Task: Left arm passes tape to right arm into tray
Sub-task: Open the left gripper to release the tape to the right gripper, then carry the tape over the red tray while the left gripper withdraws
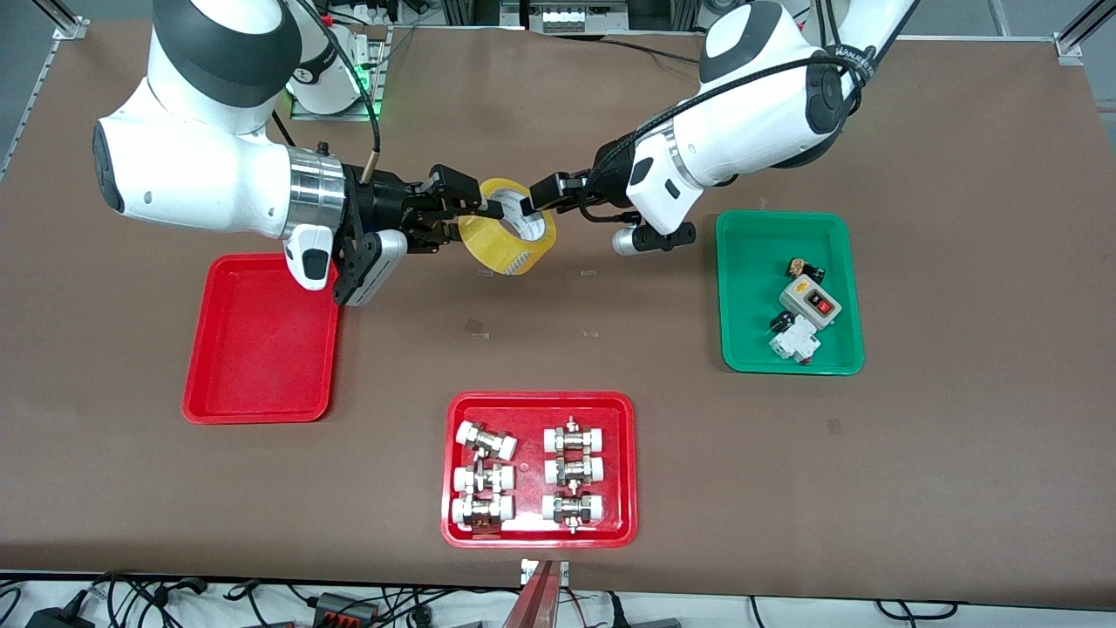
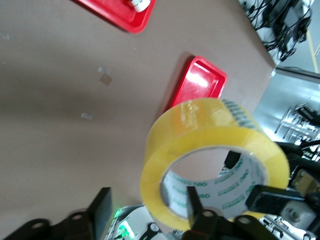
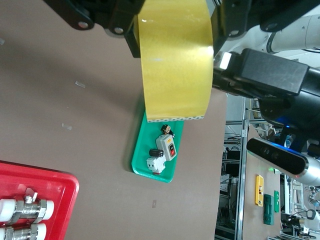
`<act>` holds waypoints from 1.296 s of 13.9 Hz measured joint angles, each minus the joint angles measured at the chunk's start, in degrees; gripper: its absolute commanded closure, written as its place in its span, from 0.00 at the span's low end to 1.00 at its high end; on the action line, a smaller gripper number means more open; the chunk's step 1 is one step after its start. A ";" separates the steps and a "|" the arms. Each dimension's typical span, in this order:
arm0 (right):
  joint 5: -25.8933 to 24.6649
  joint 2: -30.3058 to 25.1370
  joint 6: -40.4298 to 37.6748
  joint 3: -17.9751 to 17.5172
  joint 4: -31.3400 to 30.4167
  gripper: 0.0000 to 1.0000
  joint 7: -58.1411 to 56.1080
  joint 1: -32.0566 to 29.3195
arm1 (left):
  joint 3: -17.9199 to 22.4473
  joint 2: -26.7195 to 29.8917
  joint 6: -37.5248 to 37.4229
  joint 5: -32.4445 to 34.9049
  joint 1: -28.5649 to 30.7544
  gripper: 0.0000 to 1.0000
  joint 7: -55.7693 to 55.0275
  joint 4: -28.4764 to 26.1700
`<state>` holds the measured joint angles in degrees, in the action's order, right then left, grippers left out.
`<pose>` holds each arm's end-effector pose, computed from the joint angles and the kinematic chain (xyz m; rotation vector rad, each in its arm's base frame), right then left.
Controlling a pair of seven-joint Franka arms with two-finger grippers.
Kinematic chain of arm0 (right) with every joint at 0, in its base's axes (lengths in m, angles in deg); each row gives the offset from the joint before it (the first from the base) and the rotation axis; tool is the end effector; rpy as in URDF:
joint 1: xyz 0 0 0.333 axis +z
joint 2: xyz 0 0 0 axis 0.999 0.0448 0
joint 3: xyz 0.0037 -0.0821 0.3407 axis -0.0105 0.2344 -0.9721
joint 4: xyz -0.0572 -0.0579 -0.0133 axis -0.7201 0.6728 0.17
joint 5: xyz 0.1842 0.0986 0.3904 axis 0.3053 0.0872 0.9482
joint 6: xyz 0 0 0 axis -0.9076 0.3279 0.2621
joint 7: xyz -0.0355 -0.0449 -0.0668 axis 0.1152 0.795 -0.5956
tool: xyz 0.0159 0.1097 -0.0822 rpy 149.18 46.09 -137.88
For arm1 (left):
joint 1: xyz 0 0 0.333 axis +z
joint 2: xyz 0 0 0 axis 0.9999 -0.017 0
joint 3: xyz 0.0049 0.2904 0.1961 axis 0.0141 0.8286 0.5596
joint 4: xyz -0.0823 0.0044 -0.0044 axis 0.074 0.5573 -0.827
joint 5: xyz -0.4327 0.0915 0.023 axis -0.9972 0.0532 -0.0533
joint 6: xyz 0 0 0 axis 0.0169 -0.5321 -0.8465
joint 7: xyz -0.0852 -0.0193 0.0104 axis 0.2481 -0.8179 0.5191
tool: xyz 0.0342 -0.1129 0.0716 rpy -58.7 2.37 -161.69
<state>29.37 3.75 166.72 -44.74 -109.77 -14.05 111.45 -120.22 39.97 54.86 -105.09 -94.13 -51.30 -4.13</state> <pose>0.6385 0.3618 0.5426 -2.2343 -0.3258 0.0996 0.5722 -0.4582 0.5164 2.3050 0.4679 -0.3160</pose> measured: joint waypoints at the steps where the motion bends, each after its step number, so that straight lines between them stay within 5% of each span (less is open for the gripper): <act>1: -0.04 0.02 0.06 0.06 0.00 0.72 0.00 -0.04 | 0.04 0.29 -2.11 0.30 0.86 0.00 0.07 0.09; 7: -0.39 2.85 0.19 1.20 -0.05 0.72 -0.01 -2.85 | 0.32 7.88 -23.01 13.87 12.47 0.00 0.39 1.58; 12: -7.76 6.66 0.18 1.46 -0.05 0.73 -0.12 -9.10 | 0.44 11.06 -25.45 27.28 15.07 0.00 0.72 1.99; 15: -14.28 10.08 0.14 1.59 -0.19 0.73 -0.11 -14.18 | 1.02 11.06 -28.25 29.43 17.98 0.00 5.52 2.06; 18: -14.90 14.99 -0.26 1.68 -0.48 0.73 -0.33 -20.72 | 1.21 11.14 -31.77 29.75 21.86 0.00 12.33 2.21</act>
<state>14.47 18.75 166.46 -43.06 -110.25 -14.38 90.73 -119.01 51.11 23.09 -75.35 -72.28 -38.97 -1.92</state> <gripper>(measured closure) 0.449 0.000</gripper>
